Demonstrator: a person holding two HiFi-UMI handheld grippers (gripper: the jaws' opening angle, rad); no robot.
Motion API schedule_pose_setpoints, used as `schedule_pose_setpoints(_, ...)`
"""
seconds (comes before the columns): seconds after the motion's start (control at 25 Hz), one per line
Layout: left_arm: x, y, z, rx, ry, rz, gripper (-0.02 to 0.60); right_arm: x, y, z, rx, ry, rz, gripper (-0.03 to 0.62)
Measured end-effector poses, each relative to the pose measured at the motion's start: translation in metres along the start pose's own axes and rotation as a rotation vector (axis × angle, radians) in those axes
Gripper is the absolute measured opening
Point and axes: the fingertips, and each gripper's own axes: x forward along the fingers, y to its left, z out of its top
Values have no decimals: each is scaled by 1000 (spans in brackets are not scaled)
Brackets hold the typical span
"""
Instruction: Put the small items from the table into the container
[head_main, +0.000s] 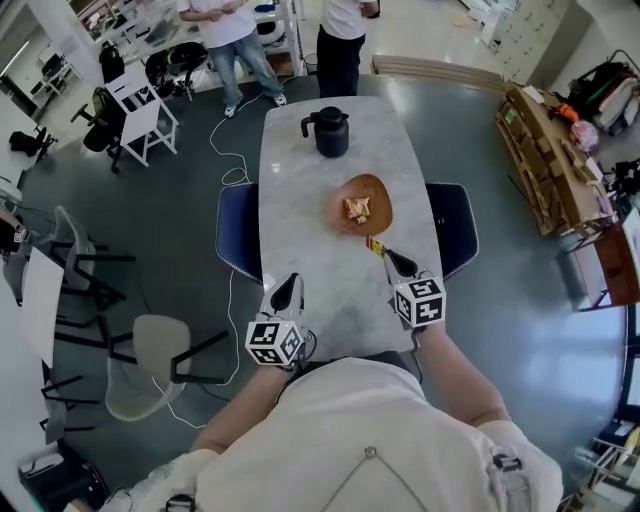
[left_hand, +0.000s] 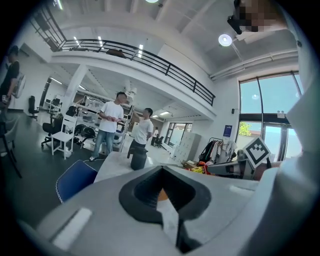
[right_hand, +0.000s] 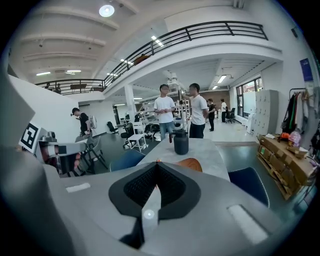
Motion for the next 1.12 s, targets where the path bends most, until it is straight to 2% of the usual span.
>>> schedule_pose_setpoints(0.28,-7,49,-13,-35,44,116,5,103,-42,-20,50,133,2,28)
schedule_pose_setpoints(0.48,-23,80,-31,-70,79,221,5,179,-58,-45,91,246,63,28)
schedule_pose_setpoints(0.64,-38,95,-46,-95,104,310,5,229,-73,-67,69,343,89,28)
schedule_pose_setpoints(0.92,-65,115,-58,-119,130,439,5,283,-87,-94,151,482,111,28)
schedule_pose_setpoints(1.12,-70,111,-59,-123,140,479,5,296,-104,-111,96,568,52,28)
